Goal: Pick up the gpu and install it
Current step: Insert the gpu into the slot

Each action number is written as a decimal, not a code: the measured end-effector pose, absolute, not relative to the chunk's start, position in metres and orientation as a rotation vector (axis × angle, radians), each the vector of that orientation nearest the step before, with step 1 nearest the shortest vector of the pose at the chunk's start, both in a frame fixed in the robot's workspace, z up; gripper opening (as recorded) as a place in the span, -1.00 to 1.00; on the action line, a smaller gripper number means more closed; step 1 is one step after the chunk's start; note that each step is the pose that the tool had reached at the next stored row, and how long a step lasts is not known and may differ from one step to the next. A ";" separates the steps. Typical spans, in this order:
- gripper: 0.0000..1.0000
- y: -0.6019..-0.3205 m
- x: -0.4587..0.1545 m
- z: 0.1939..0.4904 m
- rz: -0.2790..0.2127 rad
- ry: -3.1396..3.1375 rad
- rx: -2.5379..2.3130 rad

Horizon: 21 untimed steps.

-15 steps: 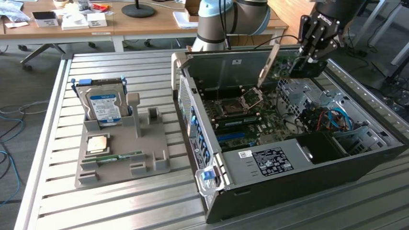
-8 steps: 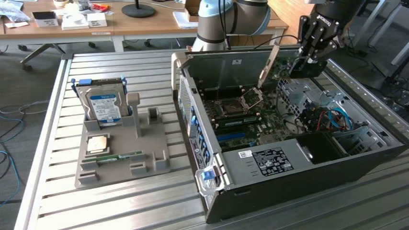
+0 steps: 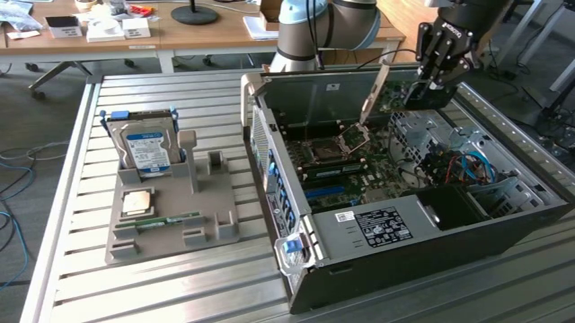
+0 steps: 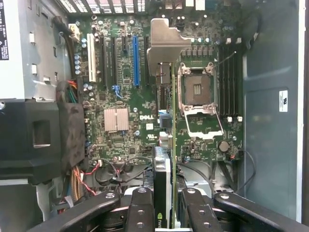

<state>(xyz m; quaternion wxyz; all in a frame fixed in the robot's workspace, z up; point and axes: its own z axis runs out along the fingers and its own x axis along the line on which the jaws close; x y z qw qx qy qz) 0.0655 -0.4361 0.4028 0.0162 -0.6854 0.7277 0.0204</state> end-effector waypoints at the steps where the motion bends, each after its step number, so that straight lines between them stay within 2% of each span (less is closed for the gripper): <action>1: -0.47 -0.436 0.064 0.402 0.062 2.259 -2.129; 21: -0.47 -0.443 0.050 0.398 0.057 2.247 -2.122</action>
